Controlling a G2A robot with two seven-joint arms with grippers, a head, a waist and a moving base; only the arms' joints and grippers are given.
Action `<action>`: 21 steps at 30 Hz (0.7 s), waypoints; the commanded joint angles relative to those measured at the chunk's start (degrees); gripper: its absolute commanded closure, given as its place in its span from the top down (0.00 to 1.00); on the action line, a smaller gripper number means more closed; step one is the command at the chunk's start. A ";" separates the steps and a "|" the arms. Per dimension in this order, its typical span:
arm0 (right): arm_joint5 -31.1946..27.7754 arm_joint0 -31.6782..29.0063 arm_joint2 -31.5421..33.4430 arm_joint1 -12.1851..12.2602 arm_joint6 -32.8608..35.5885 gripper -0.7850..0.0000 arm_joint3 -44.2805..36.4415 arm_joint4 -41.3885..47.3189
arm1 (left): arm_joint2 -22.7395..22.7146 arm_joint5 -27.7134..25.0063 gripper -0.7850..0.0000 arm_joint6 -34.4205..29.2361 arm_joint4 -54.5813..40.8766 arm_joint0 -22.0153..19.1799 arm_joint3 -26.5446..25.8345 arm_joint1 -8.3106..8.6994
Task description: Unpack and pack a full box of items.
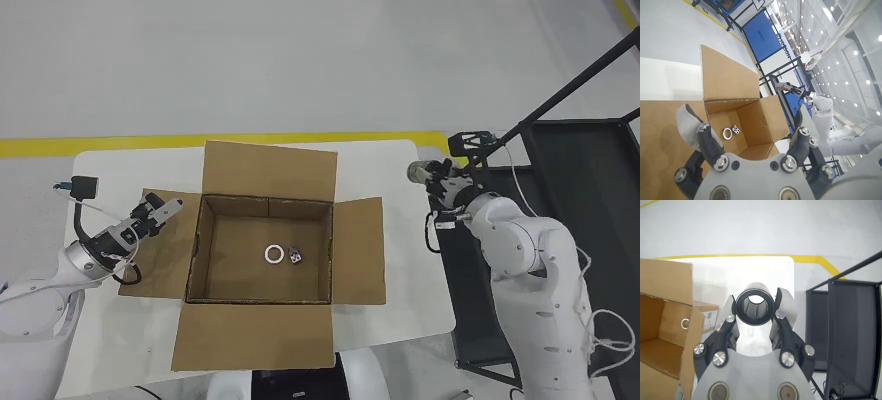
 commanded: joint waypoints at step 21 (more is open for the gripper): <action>-15.96 23.29 -46.76 -3.60 4.30 0.00 10.02 6.62 | 0.00 0.00 1.00 0.00 0.00 0.00 0.00 0.00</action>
